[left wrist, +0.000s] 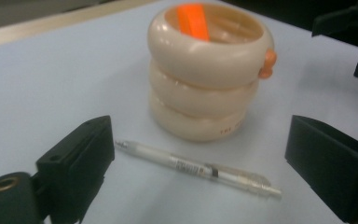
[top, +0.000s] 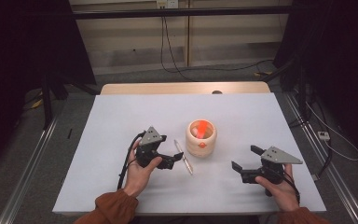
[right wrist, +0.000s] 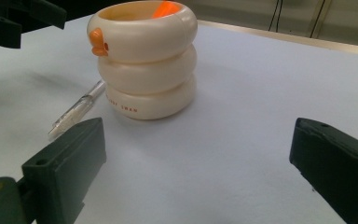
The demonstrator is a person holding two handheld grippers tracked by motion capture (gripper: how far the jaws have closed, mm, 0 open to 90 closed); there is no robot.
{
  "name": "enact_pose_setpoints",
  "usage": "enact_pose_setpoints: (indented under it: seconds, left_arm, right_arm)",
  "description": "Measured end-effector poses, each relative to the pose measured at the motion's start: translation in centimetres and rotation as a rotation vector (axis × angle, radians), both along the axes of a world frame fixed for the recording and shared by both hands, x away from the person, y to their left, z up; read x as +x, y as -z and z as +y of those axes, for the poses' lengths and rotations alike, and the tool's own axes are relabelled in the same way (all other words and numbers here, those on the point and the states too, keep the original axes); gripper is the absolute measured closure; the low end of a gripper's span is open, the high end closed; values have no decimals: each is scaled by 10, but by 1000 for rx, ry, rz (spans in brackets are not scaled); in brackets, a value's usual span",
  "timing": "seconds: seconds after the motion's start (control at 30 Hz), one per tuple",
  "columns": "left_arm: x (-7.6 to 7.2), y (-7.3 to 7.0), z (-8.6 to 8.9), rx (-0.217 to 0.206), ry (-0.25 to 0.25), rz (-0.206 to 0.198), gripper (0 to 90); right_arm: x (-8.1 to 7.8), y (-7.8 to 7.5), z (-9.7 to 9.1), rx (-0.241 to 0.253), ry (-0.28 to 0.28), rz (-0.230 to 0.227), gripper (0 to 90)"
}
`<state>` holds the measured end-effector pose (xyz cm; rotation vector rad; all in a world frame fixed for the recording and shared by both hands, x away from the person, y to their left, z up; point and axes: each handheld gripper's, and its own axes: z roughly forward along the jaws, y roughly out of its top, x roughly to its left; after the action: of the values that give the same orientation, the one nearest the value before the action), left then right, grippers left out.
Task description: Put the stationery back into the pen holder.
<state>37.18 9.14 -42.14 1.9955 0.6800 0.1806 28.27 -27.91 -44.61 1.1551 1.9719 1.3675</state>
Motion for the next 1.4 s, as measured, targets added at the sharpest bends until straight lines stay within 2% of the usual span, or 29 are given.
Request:
enact_pose_setpoints:
  seconds: [0.1,0.17,0.2,0.3,0.47,0.53,0.6,0.73,1.03,1.13,1.17,1.4]
  left_arm:
    - [-1,1,0,31,-4,-4,99]
    - [-4,3,-1,3,22,6,98]
    - [-5,5,-1,2,26,-2,99]
    - [-10,8,-5,59,34,-18,138]
    - [-14,7,-5,48,42,-2,321]
    - [-13,8,-5,48,39,14,355]
    - [-12,9,-4,41,53,32,449]
    - [-12,9,-3,35,55,49,565]
    - [-15,12,-8,49,85,59,889]
    - [-15,13,-12,68,90,70,900]
    - [-15,14,-15,62,93,75,900]
    - [-13,17,-41,100,132,82,900]
  right_arm:
    - [0,0,0,1,0,1,34]
    - [0,0,0,1,0,0,34]
    - [0,0,0,0,2,-1,34]
    - [0,0,0,1,3,-2,34]
    - [-1,0,1,-2,0,-1,34]
    - [-1,0,0,0,1,-1,34]
    - [-1,0,0,-1,2,-2,34]
    - [-1,0,0,-2,1,0,35]
    - [0,0,0,1,3,-3,34]
    - [0,0,0,1,4,-3,34]
    - [0,0,0,1,4,-4,34]
    - [1,0,0,-2,7,-1,34]
